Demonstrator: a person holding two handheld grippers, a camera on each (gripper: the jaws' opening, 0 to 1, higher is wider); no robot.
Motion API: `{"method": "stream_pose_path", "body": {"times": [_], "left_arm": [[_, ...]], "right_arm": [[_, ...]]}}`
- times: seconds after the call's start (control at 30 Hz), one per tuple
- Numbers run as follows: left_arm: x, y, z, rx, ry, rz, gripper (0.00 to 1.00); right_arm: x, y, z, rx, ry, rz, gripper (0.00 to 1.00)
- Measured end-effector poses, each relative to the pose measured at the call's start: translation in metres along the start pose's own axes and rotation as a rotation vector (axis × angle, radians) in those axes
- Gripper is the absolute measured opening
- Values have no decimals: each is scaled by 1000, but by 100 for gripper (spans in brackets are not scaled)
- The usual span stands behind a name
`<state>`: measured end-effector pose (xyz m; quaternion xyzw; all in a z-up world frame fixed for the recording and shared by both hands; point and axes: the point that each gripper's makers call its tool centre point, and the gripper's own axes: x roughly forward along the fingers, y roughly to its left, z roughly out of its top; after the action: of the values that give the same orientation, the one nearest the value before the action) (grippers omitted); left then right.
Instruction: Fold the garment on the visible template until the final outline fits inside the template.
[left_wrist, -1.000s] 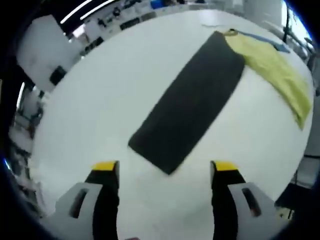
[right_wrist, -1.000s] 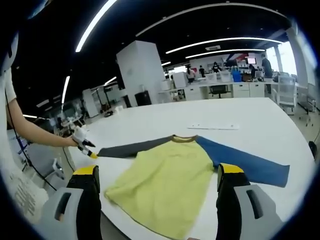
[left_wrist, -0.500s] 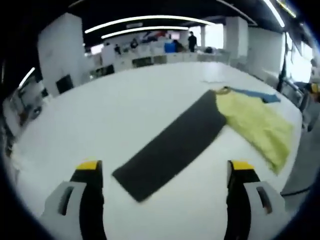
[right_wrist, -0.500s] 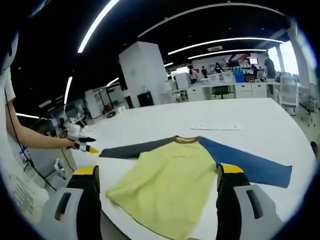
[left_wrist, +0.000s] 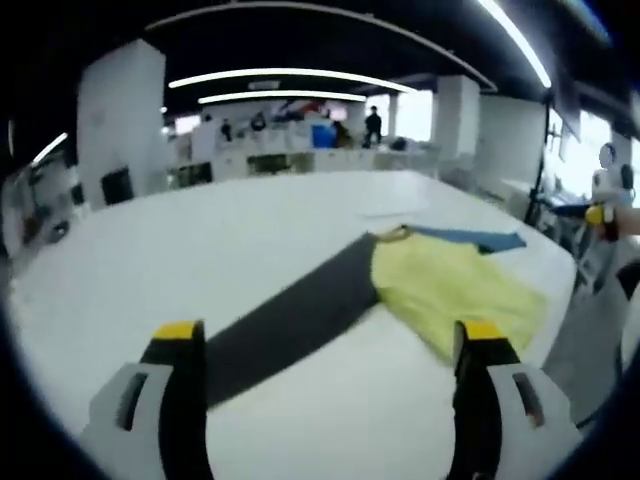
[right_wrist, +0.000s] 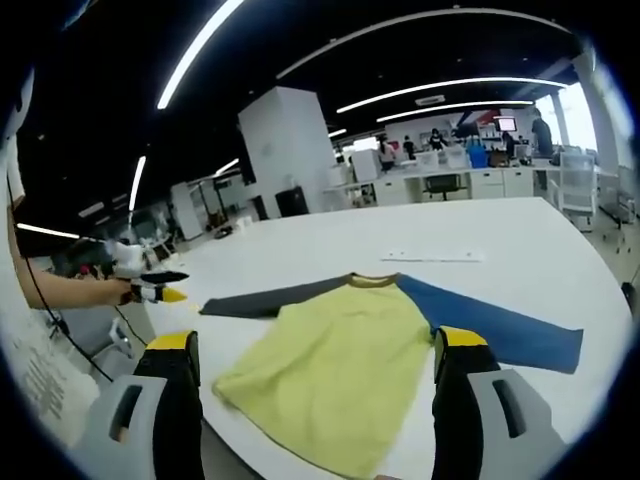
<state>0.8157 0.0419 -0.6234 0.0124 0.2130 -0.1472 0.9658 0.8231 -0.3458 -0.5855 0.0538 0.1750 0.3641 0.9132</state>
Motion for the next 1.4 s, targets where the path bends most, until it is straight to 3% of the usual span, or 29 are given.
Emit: {"method": "stream_pose_path", "body": {"times": [0.23, 0.57, 1.13, 1.4], "left_arm": [[-4, -25, 9, 2, -24, -35, 100], [-1, -37, 16, -9, -38, -52, 100], [7, -89, -28, 32, 90, -184, 100], [7, -106, -47, 25, 128, -212, 100]], "right_arm": [[-3, 2, 1, -6, -8, 12, 97], [-11, -6, 2, -4, -21, 0, 97], [-15, -5, -32, -9, 54, -2, 96], [-16, -1, -55, -32, 116, 14, 96]]}}
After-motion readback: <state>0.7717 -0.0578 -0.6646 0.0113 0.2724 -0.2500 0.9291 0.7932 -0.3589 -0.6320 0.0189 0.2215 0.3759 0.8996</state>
